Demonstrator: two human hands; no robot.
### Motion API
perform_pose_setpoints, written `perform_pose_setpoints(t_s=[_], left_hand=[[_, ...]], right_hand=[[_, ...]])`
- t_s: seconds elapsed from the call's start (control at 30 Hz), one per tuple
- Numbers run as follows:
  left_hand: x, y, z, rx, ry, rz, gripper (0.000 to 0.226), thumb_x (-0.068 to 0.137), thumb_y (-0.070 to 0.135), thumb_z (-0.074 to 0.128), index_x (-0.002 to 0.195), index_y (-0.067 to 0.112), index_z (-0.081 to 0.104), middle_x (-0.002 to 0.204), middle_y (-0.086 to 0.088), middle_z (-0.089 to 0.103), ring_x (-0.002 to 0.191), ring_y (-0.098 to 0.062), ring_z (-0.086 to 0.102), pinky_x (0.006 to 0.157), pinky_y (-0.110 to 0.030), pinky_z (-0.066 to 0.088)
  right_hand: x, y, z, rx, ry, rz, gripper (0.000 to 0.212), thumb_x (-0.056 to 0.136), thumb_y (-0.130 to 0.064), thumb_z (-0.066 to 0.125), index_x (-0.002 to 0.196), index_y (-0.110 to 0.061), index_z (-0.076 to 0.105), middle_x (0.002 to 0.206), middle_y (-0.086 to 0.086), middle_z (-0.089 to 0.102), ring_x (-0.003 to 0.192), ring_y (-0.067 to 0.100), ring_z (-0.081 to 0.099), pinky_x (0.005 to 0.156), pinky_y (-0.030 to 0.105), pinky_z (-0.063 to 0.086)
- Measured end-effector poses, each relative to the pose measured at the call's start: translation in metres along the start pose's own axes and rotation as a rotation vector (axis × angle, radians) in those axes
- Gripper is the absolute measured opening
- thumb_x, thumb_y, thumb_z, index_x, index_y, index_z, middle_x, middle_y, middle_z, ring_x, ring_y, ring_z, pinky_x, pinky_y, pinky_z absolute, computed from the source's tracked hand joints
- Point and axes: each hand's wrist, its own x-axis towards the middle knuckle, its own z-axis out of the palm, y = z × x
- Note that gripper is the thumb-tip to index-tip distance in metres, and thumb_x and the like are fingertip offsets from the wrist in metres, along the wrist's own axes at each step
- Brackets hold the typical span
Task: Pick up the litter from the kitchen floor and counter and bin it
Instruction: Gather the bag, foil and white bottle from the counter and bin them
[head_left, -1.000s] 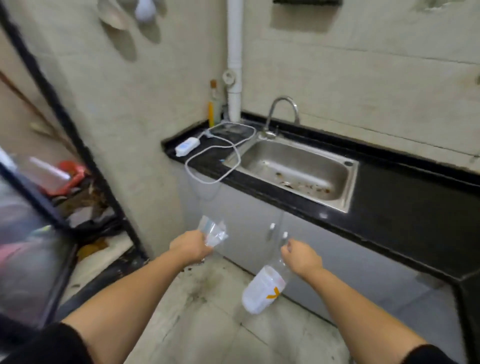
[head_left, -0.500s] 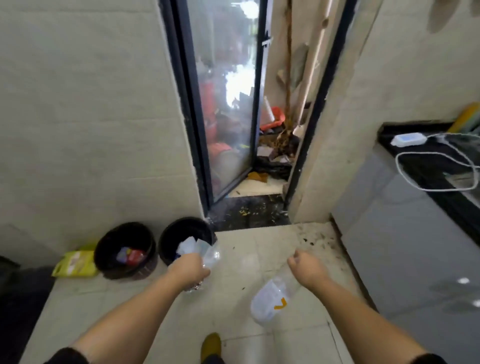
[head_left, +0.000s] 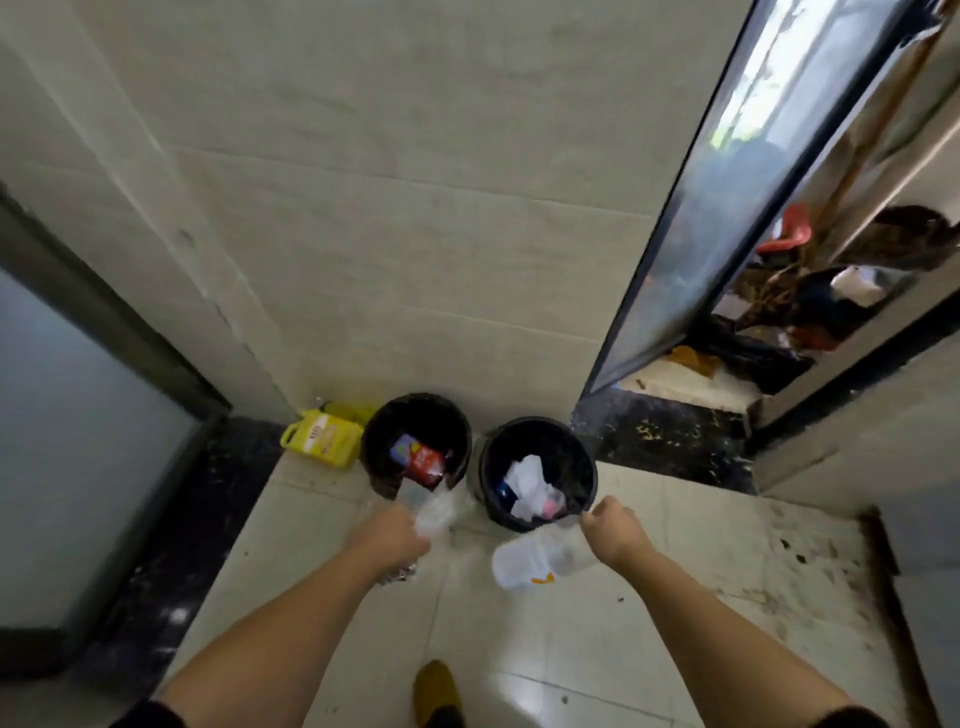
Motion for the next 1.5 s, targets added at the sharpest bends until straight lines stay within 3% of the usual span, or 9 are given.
perform_pose_setpoints(t_s=[0.17,0.4,0.6,0.67,0.83,1.0,1.23,1.37,1.5], left_hand=[[0.037,-0.057,-0.032,-0.106,-0.01,-0.11,0.025,0.081,0.026,0.057,0.092,0.006,0.067,0.077,-0.008,0.063,0.073,-0.025,0.061,0.061,-0.027,0.044],[0.133,-0.093,-0.042,-0.362,0.071,-0.195,0.017,0.078,0.025,0.058,0.061,0.022,0.054,0.075,-0.005,0.07,0.076,-0.024,0.071,0.075,-0.033,0.058],[0.284,-0.13,0.011,-0.499,0.252,-0.231,0.028,0.086,0.025,0.058,0.06,0.024,0.048,0.078,-0.005,0.064,0.084,-0.028,0.066,0.073,-0.034,0.05],[0.327,-0.15,0.034,-0.534,0.32,-0.272,0.033,0.088,0.027,0.057,0.058,0.024,0.044,0.069,0.0,0.057,0.083,-0.028,0.062,0.074,-0.036,0.049],[0.381,-0.198,0.077,-0.529,0.417,-0.288,0.026,0.087,0.028,0.06,0.065,0.018,0.051,0.077,-0.009,0.065,0.077,-0.026,0.061,0.077,-0.039,0.052],[0.38,-0.207,0.082,-0.508,0.387,-0.286,0.023,0.087,0.028,0.059,0.073,0.011,0.058,0.076,-0.01,0.064,0.077,-0.029,0.062,0.075,-0.04,0.052],[0.357,-0.131,0.053,-0.41,0.295,-0.167,0.021,0.087,0.03,0.059,0.08,0.01,0.058,0.086,-0.011,0.063,0.083,-0.03,0.061,0.069,-0.034,0.043],[0.365,-0.053,0.058,-0.303,0.241,0.008,0.029,0.088,0.033,0.06,0.083,0.004,0.06,0.08,-0.008,0.058,0.074,-0.022,0.053,0.063,-0.029,0.037],[0.399,0.027,0.106,-0.188,0.132,0.21,0.032,0.087,0.037,0.062,0.068,0.018,0.045,0.08,-0.005,0.05,0.081,-0.027,0.056,0.066,-0.031,0.038]], right_hand=[[0.026,-0.078,0.046,-0.014,-0.135,0.009,0.062,0.089,-0.026,0.058,0.14,-0.002,0.032,0.143,0.023,0.036,0.125,0.04,0.046,0.099,0.049,0.049],[0.125,-0.161,0.111,-0.122,-0.22,-0.13,0.043,0.089,-0.022,0.061,0.12,0.002,0.044,0.118,0.024,0.053,0.107,0.036,0.055,0.096,0.043,0.045],[0.264,-0.198,0.262,-0.179,-0.291,-0.288,0.052,0.086,-0.025,0.066,0.125,0.001,0.042,0.131,0.024,0.043,0.116,0.039,0.05,0.09,0.039,0.043],[0.305,-0.196,0.323,-0.276,-0.292,-0.339,0.051,0.09,-0.025,0.06,0.131,-0.002,0.04,0.134,0.021,0.042,0.119,0.036,0.048,0.087,0.037,0.039],[0.371,-0.168,0.415,-0.631,-0.278,-0.417,0.046,0.1,-0.023,0.035,0.144,-0.009,0.034,0.146,0.024,0.031,0.132,0.041,0.033,0.111,0.051,0.028],[0.372,-0.159,0.405,-0.449,-0.338,-0.366,0.054,0.092,-0.015,0.053,0.139,-0.003,0.03,0.142,0.026,0.038,0.127,0.044,0.042,0.105,0.046,0.041],[0.324,-0.123,0.3,-0.448,-0.354,-0.34,0.046,0.093,-0.022,0.05,0.137,-0.012,0.037,0.137,0.02,0.042,0.124,0.04,0.046,0.102,0.047,0.042],[0.313,-0.049,0.245,-0.609,-0.374,-0.26,0.046,0.095,-0.03,0.049,0.136,-0.013,0.036,0.14,0.014,0.042,0.13,0.034,0.042,0.107,0.048,0.037],[0.33,0.037,0.218,-0.788,-0.404,-0.306,0.063,0.094,-0.04,0.049,0.147,-0.019,0.023,0.15,0.009,0.036,0.141,0.029,0.03,0.118,0.055,0.018]])
